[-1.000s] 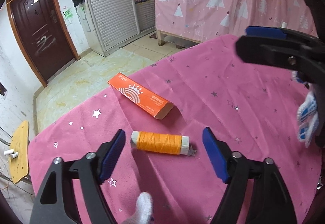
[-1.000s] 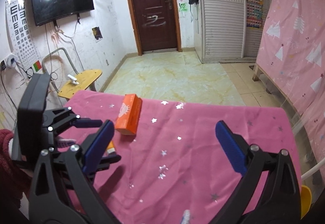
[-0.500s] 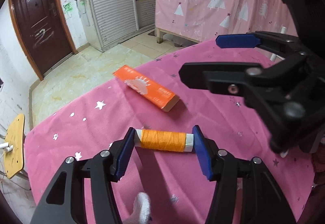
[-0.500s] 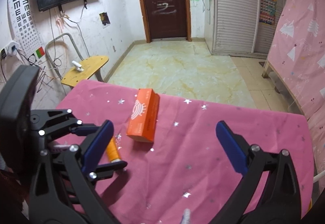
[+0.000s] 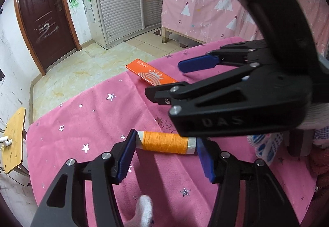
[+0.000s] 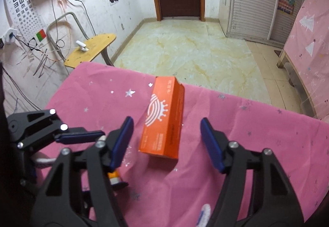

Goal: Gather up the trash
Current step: 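Grasp the orange thread spool with the left tool while the right tool grasps the orange box, then carry the spool and box over the yellow bin and open both tools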

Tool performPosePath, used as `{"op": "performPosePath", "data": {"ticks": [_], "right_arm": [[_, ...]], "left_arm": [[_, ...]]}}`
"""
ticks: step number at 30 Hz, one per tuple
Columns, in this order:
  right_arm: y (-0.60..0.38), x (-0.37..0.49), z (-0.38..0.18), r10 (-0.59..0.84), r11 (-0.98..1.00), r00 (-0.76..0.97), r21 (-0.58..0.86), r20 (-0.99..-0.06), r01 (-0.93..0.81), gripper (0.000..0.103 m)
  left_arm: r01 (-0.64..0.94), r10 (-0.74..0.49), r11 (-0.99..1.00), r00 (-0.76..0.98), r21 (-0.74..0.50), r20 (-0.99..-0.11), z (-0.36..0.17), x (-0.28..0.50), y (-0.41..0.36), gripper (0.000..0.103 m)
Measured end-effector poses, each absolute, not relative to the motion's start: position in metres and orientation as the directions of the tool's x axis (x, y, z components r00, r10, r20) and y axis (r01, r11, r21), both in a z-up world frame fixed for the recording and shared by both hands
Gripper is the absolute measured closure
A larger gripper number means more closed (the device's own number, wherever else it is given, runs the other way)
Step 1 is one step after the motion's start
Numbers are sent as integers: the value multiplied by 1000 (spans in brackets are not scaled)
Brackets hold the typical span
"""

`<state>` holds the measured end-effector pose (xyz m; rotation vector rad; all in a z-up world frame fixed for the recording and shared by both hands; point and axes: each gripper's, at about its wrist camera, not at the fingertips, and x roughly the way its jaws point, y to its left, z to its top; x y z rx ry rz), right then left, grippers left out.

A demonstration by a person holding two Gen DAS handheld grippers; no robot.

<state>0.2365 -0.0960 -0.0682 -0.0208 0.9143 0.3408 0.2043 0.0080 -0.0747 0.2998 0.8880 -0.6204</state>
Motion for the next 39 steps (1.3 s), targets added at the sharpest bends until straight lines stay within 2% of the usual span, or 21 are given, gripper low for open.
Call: {"op": "performPosePath", "data": {"ticks": [4, 7, 24, 39], "right_arm": [[-95, 239, -73, 274, 946, 551, 119, -788, -301, 69], [-98, 240, -73, 278, 947, 554, 125, -785, -297, 74], [-142, 201, -31, 321, 946, 646, 199, -693, -256, 75], [-246, 120, 5, 284, 951, 764, 272, -579, -148, 75]], "left_arm": [[619, -372, 785, 479, 5, -795, -75, 201, 5, 54], [618, -373, 786, 479, 4, -794, -74, 201, 5, 54], [572, -339, 819, 543, 43, -768, -48, 179, -10, 54], [640, -356, 756, 581, 140, -732, -10, 125, -98, 54]]}}
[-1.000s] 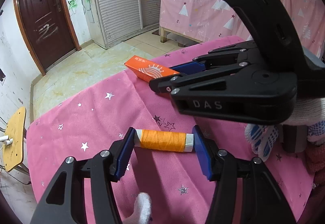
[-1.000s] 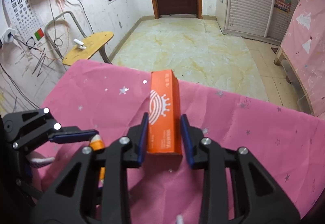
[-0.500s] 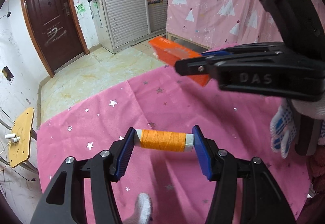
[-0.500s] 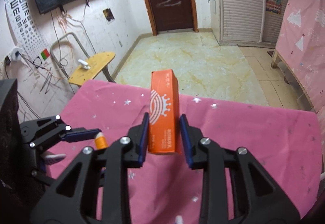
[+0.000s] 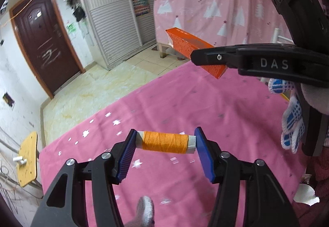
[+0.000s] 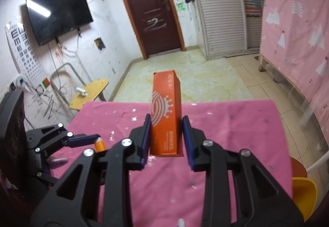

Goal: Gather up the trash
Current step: 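Carry the spool and box over the yellow bin and open both tools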

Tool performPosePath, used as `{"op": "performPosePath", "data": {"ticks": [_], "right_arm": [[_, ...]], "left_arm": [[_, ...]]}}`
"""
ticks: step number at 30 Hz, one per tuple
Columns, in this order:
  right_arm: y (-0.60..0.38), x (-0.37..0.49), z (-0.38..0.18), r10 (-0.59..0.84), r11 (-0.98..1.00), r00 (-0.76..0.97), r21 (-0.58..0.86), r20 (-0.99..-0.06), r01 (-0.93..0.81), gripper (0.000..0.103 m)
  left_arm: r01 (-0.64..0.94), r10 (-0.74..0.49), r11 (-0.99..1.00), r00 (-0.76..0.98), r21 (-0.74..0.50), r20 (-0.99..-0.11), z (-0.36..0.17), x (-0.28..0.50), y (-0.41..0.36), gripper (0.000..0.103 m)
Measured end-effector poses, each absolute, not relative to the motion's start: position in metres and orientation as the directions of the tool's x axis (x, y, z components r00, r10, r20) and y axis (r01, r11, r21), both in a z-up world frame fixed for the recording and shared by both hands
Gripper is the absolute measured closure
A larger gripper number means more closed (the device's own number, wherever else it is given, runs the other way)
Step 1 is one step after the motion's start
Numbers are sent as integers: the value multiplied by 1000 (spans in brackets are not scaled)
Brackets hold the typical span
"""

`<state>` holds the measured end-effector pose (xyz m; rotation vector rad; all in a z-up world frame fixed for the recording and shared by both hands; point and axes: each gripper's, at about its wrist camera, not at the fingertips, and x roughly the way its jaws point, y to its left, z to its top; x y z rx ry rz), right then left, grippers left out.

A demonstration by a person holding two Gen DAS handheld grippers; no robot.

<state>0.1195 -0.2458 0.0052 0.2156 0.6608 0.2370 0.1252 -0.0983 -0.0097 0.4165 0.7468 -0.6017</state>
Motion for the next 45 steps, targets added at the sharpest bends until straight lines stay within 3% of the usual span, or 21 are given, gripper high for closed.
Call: {"op": "performPosePath", "data": {"ticks": [15, 29, 33, 35, 36, 37, 42, 45], "right_arm": [[-388, 24, -15, 136, 944, 831, 325, -539, 56, 75], [-480, -33, -73, -18, 907, 794, 324, -608, 269, 74], [-492, -36, -88, -32, 903, 775, 315, -631, 293, 70], [-499, -36, -95, -32, 893, 771, 329, -636, 308, 57], [-503, -38, -99, -29, 885, 772, 342, -635, 315, 42], [-507, -40, -104, -32, 878, 773, 352, -634, 325, 39], [-529, -51, -112, -36, 833, 788, 417, -615, 363, 38], [-539, -58, -110, -52, 817, 797, 433, -602, 380, 38]], "left_arm": [[758, -428, 626, 531, 184, -732, -8, 61, -231, 54], [791, -534, 611, 395, -18, -747, -17, 43, -330, 54], [793, -540, 607, 363, -52, -760, -24, 41, -352, 54], [796, -544, 602, 347, -67, -764, -27, 40, -363, 54], [797, -546, 600, 343, -71, -764, -28, 39, -369, 54], [799, -549, 597, 338, -76, -764, -29, 36, -372, 54], [810, -576, 572, 284, -130, -767, -33, 31, -391, 52], [805, -591, 570, 261, -166, -763, -34, 33, -399, 38]]}}
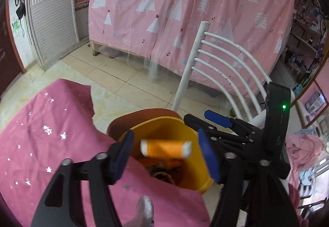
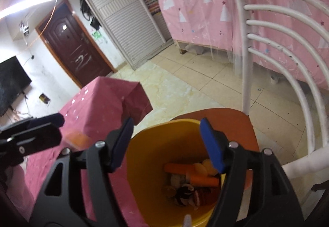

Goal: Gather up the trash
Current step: 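Carry the spool and box over the yellow bin and open both tools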

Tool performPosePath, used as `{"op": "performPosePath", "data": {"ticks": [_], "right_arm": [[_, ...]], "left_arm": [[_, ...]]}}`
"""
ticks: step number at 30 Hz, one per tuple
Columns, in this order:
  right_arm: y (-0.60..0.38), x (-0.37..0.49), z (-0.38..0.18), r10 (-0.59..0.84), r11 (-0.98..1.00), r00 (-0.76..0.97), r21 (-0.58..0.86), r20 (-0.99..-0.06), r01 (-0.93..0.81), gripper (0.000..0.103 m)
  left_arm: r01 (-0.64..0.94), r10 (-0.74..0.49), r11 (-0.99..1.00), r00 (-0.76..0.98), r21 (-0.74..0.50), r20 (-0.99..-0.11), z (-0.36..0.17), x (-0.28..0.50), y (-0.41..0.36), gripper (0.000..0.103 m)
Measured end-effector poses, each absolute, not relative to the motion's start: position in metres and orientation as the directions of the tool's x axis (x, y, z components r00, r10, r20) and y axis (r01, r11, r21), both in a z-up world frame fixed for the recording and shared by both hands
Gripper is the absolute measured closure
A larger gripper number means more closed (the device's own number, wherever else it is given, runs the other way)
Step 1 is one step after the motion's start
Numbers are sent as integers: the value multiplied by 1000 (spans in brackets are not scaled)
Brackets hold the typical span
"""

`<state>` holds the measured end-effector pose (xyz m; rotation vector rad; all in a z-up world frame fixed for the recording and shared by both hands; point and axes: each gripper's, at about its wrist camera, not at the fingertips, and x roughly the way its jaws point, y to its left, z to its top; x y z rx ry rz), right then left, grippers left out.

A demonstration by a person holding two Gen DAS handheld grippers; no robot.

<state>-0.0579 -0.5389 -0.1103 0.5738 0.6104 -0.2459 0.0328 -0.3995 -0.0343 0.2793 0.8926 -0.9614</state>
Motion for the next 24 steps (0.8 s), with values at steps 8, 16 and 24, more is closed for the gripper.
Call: {"op": "performPosePath", "data": {"ticks": [8, 16, 24], "right_arm": [[-545, -65, -108, -66, 797, 810, 457, -582, 394, 36], [-524, -56, -97, -20, 822, 826, 461, -563, 334, 27], [-484, -42, -73, 4, 865, 852, 429, -524, 260, 7]], "left_arm": [[795, -595, 581, 266, -176, -759, -35, 31, -394, 32], [750, -605, 637, 342, -179, -719, -18, 35, -357, 31], [620, -557, 765, 504, -172, -660, -2, 47, -290, 29]]}}
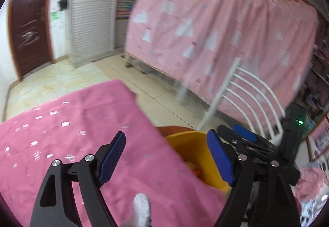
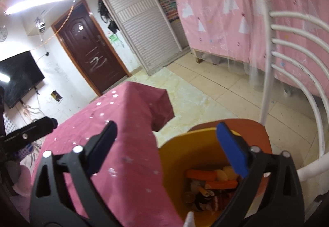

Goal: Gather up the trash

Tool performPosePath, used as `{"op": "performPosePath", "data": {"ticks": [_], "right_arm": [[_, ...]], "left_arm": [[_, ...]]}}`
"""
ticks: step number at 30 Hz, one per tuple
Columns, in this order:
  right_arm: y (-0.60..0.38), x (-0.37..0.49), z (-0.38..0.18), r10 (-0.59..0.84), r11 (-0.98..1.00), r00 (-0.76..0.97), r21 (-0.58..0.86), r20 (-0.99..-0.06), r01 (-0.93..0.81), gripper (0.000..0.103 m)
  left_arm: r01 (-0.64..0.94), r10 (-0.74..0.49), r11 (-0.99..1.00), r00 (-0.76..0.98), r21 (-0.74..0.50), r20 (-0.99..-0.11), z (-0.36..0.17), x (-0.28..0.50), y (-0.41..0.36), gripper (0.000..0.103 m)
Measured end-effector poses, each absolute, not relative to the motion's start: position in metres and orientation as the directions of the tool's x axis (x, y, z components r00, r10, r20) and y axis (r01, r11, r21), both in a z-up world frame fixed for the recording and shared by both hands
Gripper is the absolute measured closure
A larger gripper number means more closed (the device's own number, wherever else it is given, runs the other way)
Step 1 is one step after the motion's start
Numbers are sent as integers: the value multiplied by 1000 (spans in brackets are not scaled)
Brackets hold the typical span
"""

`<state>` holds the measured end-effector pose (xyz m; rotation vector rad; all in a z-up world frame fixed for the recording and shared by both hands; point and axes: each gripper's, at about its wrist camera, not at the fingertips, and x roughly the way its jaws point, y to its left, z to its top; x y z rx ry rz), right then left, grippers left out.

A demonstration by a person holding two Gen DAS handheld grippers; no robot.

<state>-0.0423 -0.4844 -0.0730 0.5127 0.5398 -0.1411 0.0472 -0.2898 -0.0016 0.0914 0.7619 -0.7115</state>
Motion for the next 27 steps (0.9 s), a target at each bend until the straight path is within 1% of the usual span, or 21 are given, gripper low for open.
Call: {"op": "performPosePath", "data": {"ticks": [4, 9, 13, 16, 18, 22, 27], "right_arm": [[-459, -32, -61, 17, 892, 866, 399, -500, 213, 6], [-424, -18, -51, 60, 923, 874, 360, -482, 135, 6], [-391, -12, -41, 101, 946, 880, 319, -463, 60, 6], [-365, -11, -34, 141, 961, 889, 278, -436, -16, 6], [-349, -12, -29, 168, 962, 893, 266, -418, -56, 6], [-322, -14, -22, 220, 958, 897, 259, -384, -124, 6], [-287, -15, -24, 289, 949, 878, 236, -382, -210, 6]], "left_arm": [[548, -500, 825, 592, -138, -632, 2, 48, -256, 27], [480, -449, 868, 648, -127, -615, 3, 51, -221, 26], [412, -385, 906, 700, -101, -601, 0, 52, -194, 25], [348, -322, 935, 742, -72, -588, -3, 51, -171, 24], [311, -285, 949, 761, -59, -583, -5, 51, -157, 24], [201, -175, 979, 806, -16, -566, -8, 51, -129, 23], [115, -107, 993, 829, -21, -548, -11, 50, -99, 22]]}}
